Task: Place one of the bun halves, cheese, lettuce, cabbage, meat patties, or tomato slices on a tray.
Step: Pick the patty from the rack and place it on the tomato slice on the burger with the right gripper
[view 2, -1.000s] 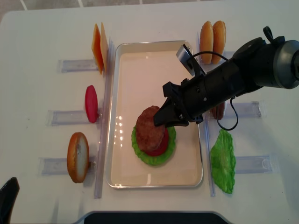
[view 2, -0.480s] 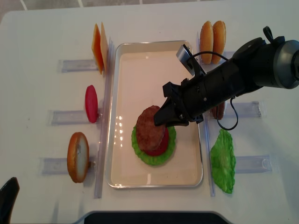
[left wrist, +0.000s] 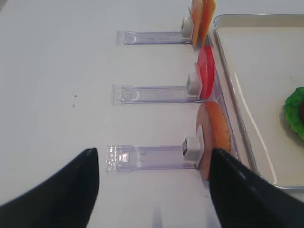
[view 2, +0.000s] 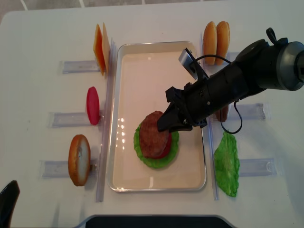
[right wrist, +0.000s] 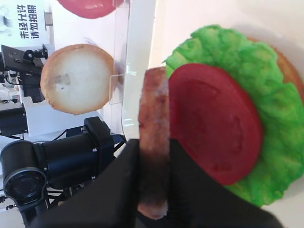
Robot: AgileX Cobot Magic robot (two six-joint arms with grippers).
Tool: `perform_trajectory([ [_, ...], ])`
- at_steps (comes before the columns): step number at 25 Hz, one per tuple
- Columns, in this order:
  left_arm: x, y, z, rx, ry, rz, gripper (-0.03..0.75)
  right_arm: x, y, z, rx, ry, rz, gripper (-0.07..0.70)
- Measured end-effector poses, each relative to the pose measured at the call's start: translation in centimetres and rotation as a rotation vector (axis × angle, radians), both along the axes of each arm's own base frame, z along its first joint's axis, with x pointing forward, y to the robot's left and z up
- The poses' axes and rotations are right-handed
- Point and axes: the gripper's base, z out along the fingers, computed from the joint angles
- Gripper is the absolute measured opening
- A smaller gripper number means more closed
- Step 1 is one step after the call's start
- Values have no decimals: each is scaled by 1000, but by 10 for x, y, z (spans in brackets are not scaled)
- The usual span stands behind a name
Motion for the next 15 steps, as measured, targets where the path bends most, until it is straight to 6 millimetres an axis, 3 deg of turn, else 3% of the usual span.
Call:
perform_trajectory([
  [15,0,0,0,0,0,0,545,2,0,-2,-2,-1,-20,139],
])
